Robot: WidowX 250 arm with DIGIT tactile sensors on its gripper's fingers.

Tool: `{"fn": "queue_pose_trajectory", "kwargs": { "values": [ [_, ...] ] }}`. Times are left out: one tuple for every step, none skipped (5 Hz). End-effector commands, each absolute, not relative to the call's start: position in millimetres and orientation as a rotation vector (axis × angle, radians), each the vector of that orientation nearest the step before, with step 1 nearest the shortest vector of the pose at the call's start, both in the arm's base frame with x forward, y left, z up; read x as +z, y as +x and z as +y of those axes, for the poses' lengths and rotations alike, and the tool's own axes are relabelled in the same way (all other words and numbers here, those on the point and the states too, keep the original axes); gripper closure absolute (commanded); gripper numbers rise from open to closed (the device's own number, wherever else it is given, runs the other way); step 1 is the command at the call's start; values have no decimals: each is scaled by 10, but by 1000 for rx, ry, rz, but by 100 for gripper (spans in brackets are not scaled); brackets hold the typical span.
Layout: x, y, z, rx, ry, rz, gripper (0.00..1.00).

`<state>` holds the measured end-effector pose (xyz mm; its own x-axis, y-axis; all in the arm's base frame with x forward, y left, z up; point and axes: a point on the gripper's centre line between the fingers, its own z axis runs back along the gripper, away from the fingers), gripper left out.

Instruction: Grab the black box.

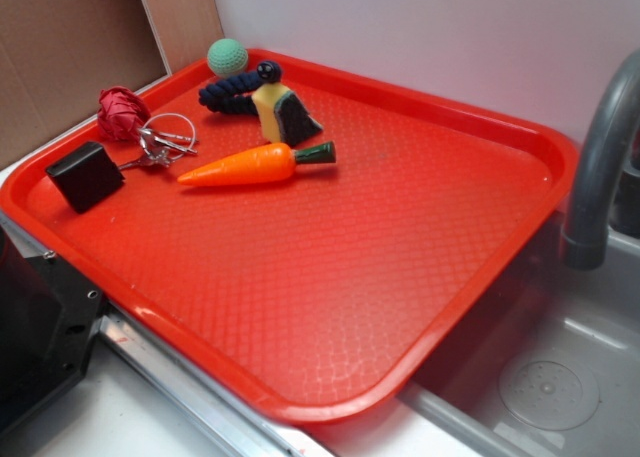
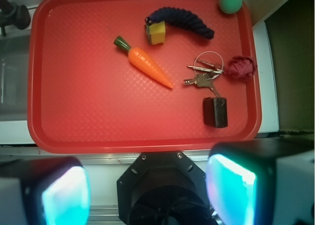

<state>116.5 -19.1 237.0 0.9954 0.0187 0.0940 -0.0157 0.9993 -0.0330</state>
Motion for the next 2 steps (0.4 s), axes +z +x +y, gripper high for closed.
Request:
{"fn": "queue_pose_trajectory", "kwargs": {
  "values": [
    [2370,1165,-191,17,-32,-94,0],
    [1996,1178,186,100,8,-32,0]
  ]
}}
